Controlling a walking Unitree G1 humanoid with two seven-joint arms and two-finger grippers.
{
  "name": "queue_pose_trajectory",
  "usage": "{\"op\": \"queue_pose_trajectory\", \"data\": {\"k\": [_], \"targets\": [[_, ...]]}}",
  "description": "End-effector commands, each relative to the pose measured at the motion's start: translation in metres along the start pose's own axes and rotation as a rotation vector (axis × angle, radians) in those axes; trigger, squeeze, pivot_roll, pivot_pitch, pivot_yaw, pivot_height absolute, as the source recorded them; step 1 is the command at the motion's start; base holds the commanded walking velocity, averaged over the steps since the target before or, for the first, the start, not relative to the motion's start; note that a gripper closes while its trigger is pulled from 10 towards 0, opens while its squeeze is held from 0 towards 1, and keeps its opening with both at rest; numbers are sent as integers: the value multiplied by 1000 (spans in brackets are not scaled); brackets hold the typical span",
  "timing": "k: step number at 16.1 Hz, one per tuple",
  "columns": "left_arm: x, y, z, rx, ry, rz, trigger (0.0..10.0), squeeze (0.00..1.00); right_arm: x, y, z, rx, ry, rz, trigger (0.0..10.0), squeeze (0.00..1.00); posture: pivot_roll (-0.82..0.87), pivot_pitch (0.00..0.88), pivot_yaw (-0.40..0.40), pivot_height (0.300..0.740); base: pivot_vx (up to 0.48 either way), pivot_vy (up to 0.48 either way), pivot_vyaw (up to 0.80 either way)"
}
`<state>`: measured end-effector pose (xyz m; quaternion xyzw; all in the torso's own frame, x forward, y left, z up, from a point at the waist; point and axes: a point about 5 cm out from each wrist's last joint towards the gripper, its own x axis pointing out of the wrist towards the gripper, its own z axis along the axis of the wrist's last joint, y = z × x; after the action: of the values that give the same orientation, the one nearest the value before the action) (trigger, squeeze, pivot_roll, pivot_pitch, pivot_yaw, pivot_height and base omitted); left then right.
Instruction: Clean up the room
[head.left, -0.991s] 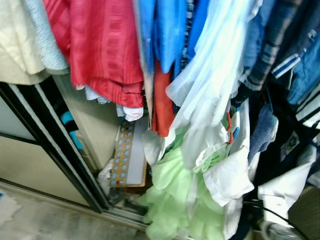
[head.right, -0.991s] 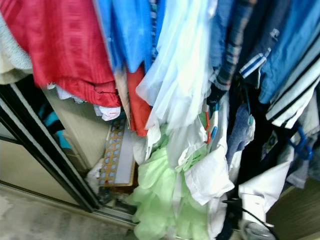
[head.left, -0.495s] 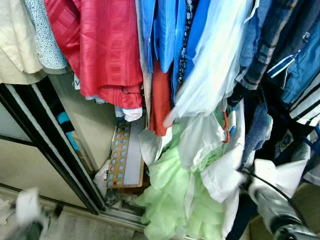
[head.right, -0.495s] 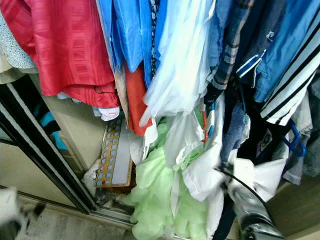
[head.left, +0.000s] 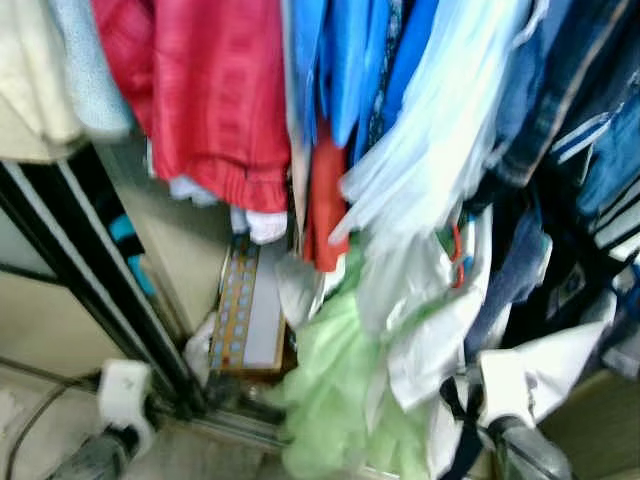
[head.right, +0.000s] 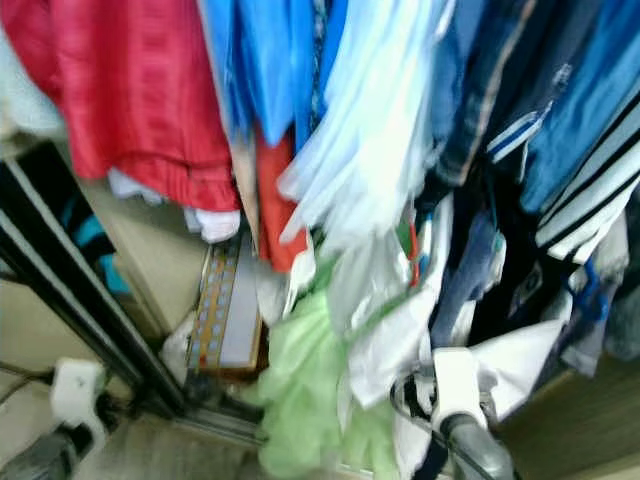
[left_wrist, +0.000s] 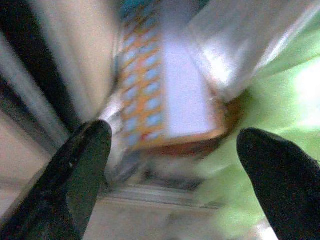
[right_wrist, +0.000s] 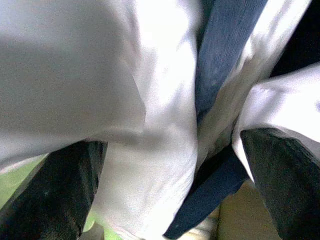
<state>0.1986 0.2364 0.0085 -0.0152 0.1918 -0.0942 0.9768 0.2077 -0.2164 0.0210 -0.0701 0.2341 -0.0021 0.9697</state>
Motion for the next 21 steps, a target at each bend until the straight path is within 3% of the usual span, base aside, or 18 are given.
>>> {"op": "queue_pose_trajectory", "data": {"k": [1,2,4,9,10,11,13,14,15,16,18,19,21], "targets": [[-6,-17,27,9,-113,-74,10000,0,-19,2,16,-50,-80,35,10000,0,-12,81,-29,740,0,0,0],[-12,-24,37,8,-169,-97,10000,0,-32,4,20,-67,-98,58,10000,0,-11,100,-31,740,0,0,0],[-24,-48,69,-52,-289,-139,10000,0,-55,12,49,-84,-239,134,10000,0,-10,147,-26,740,0,0,0],[-33,-81,122,-54,-447,-260,10000,0,-57,23,102,-104,-401,129,10000,0,-9,151,-20,740,0,0,0],[-32,-90,125,-54,-456,-310,10000,0,-54,22,107,-186,-434,89,10000,0,-4,149,-20,740,0,0,0],[-28,-85,107,-71,-348,-216,10000,0,-50,26,101,-271,-458,127,10000,0,-2,137,-15,740,0,0,0],[-26,-80,105,-16,-326,-217,10000,0,-39,21,91,-203,-373,92,10000,0,-8,123,-19,740,0,0,0],[-22,-80,110,11,-342,-226,10000,0,-37,20,99,-214,-413,69,10000,0,-14,118,-19,740,0,0,0],[-16,-80,114,-21,-351,-206,10000,0,-33,18,111,-278,-475,-21,10000,0,-28,106,-18,740,0,0,0],[-12,-78,115,-75,-371,-176,10000,0,-28,17,115,-232,-494,-62,10000,0,-34,97,-14,740,0,0,0],[-7,-81,112,-102,-396,-159,10000,0,-20,16,116,-118,-496,-112,10000,0,-51,81,-12,740,0,0,0],[-6,-91,117,-126,-484,-193,10000,0,-19,17,114,-66,-471,-108,10000,0,-53,79,-14,740,0,0,0],[-1,-95,105,-62,-392,-126,10000,0,-19,28,105,-36,-442,-73,10000,0,-43,83,-25,740,0,0,0]]}}
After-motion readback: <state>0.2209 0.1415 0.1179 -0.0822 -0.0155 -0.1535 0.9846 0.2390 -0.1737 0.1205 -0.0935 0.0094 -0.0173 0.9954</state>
